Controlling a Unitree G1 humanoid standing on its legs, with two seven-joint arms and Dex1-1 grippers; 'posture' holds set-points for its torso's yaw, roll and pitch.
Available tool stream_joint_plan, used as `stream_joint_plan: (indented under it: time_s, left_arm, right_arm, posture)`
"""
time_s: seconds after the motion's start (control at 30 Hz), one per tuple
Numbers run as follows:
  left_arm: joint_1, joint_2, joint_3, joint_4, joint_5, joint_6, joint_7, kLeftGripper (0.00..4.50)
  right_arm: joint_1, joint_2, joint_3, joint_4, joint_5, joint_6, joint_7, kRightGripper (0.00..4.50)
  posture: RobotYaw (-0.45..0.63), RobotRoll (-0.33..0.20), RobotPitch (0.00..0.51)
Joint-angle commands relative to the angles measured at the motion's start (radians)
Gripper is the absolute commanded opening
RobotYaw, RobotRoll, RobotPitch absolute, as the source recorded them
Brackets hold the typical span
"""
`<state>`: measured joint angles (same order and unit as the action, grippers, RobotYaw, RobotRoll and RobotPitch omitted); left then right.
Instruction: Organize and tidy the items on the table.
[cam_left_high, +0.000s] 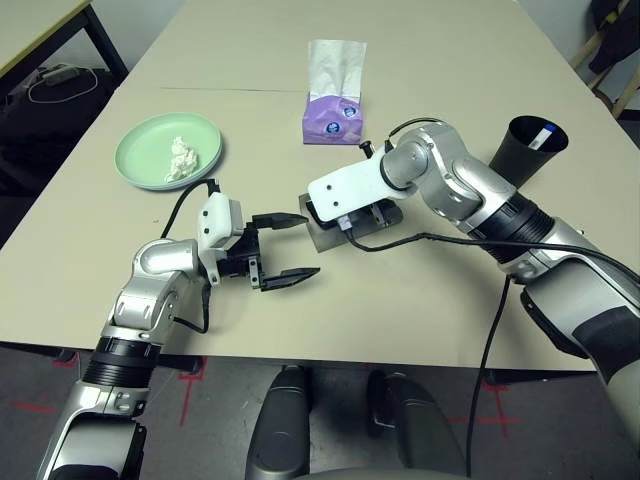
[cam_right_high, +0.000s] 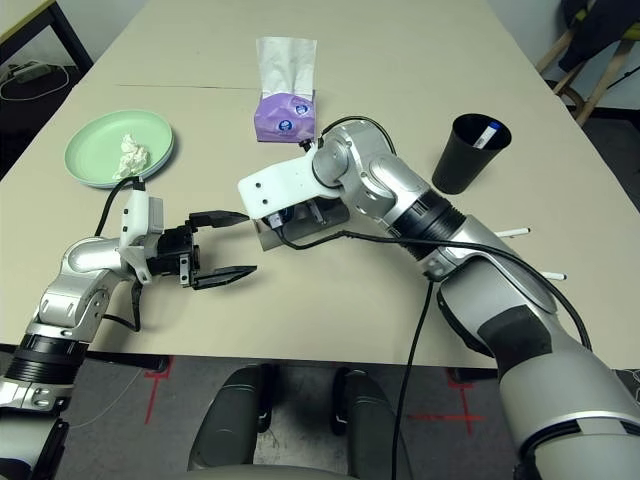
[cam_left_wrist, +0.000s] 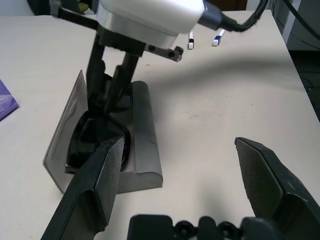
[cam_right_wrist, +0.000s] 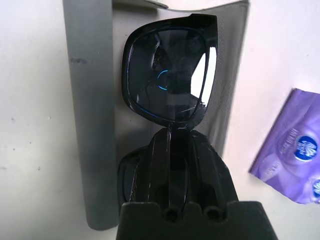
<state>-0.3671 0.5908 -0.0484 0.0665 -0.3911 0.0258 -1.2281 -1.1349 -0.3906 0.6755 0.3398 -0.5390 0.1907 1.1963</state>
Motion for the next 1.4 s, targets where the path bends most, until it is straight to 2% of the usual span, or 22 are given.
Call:
stream_joint_plan:
  time_s: [0.03,0.37,0.83,1.2,1.23,1.4]
  left_arm:
    - [0.004,0.001,-0.004,-0.008,0.001,0.001,-0.004,4.5]
    - [-0.001,0.004,-0.003,0.0,0.001,0.001,-0.009,4.5]
    - [-0.026,0.001,-0.007,0.031,0.006,-0.008,-0.018,4.5]
    - [-0.04,0.0,-0.003,0.053,0.009,-0.01,-0.021,4.5]
    - [-0.042,-0.001,-0.002,0.055,0.011,-0.008,-0.015,4.5]
    - [-0.049,0.0,-0.002,0.063,0.021,-0.004,0.004,4.5]
  right_arm:
    - [0.02,0.005,-0.004,-0.017,-0.008,0.007,0.004,0.36]
    - [0.037,-0.008,-0.009,-0.02,-0.027,-0.026,-0.002,0.36]
    - [0.065,-0.026,-0.031,-0.117,-0.012,-0.006,0.055,0.36]
    - [0.041,-0.03,-0.048,-0.108,-0.035,0.027,0.028,4.28]
    - [0.038,-0.033,-0.054,-0.109,-0.032,0.029,0.028,4.46]
    - [0.025,-0.056,-0.127,-0.16,0.023,0.074,0.063,4.46]
  posture:
    - [0.24,0.0,0.168]
    - [0.23,0.0,0.167]
    - [0.21,0.0,0.159]
    - [0.19,0.0,0.153]
    - [0.19,0.0,0.153]
    - [0.19,0.0,0.148]
